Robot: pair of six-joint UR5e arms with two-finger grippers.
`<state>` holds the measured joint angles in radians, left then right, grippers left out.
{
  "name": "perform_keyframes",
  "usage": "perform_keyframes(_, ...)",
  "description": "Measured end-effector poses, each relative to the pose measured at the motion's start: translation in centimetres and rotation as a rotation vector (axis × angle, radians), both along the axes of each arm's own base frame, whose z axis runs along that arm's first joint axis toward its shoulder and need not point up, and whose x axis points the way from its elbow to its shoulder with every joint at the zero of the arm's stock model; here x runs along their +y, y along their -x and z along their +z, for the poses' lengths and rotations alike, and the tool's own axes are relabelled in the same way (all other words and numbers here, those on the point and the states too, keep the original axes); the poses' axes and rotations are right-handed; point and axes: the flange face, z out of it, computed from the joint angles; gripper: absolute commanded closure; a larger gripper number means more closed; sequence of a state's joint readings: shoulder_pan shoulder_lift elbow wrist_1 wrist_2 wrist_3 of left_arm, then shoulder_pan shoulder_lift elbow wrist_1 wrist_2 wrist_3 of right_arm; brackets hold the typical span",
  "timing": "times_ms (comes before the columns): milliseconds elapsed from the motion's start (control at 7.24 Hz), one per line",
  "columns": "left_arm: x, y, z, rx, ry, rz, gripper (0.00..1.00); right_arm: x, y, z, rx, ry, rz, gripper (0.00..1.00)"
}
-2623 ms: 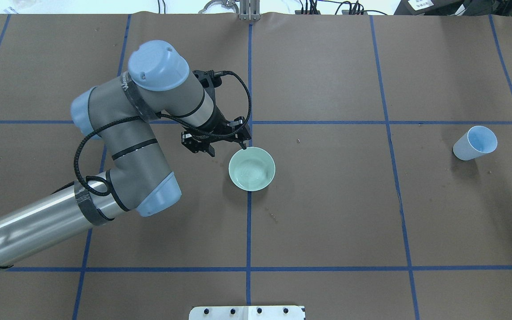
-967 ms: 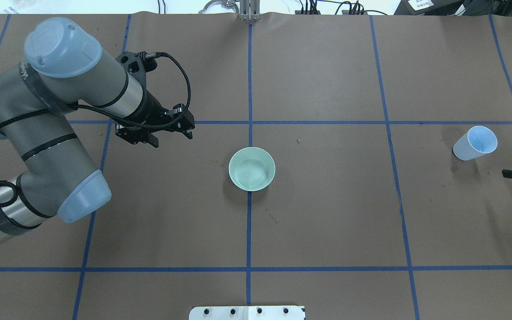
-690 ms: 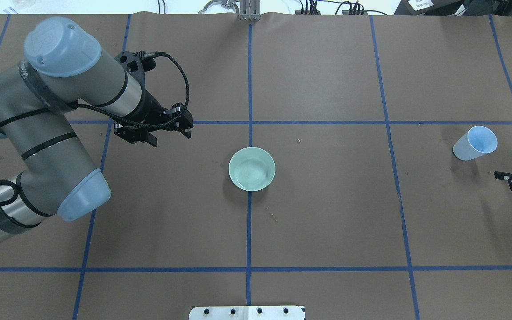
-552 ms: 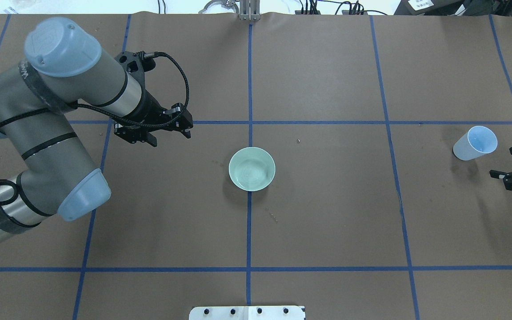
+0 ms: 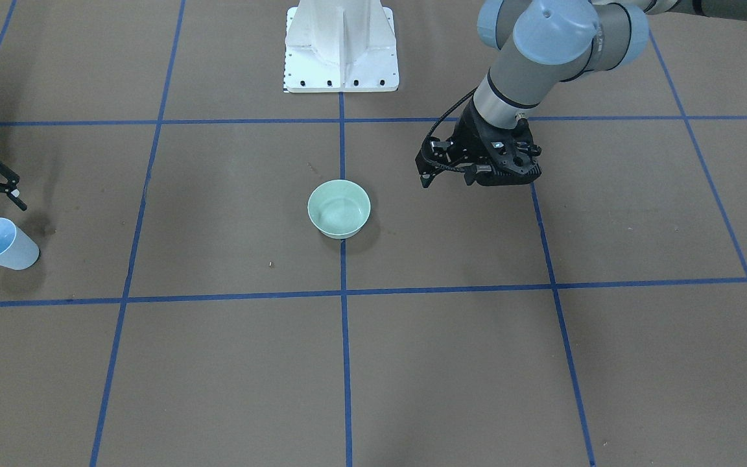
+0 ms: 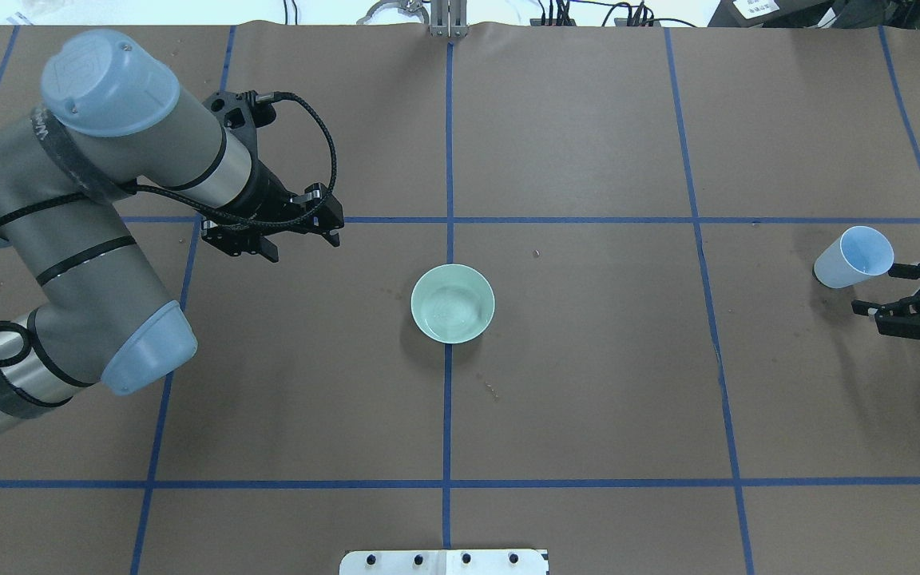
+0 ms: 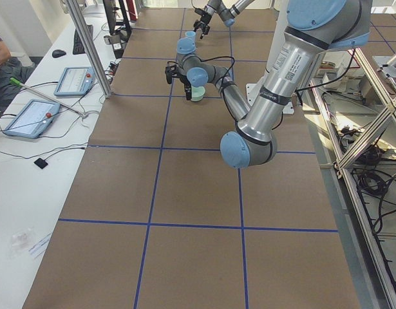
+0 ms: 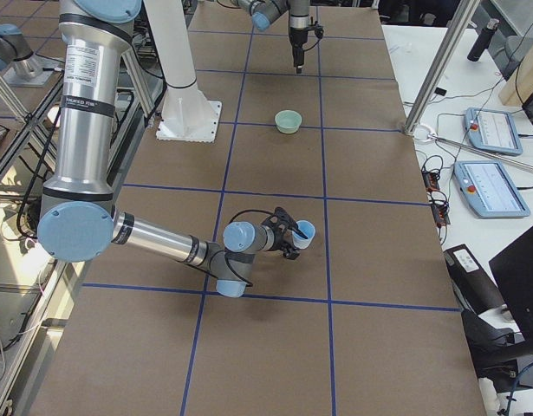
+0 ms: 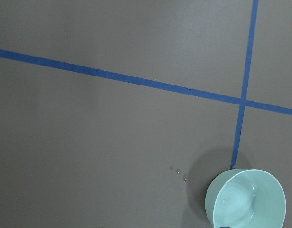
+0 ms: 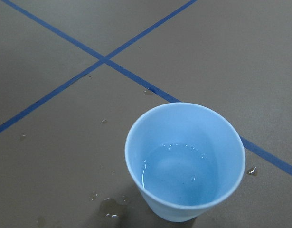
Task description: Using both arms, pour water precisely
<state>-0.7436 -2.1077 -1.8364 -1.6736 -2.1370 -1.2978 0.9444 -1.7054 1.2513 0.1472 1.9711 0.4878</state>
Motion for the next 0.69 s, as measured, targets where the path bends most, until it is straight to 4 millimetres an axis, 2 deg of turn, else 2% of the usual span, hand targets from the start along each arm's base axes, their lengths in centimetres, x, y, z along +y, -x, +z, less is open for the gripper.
perform_keyframes(690,-0.1,0.2,0.3,-0.004,0.004,-0.003,0.11,-1.8,1.0,-0.7,-0.003,-0.016,0.036,0.01)
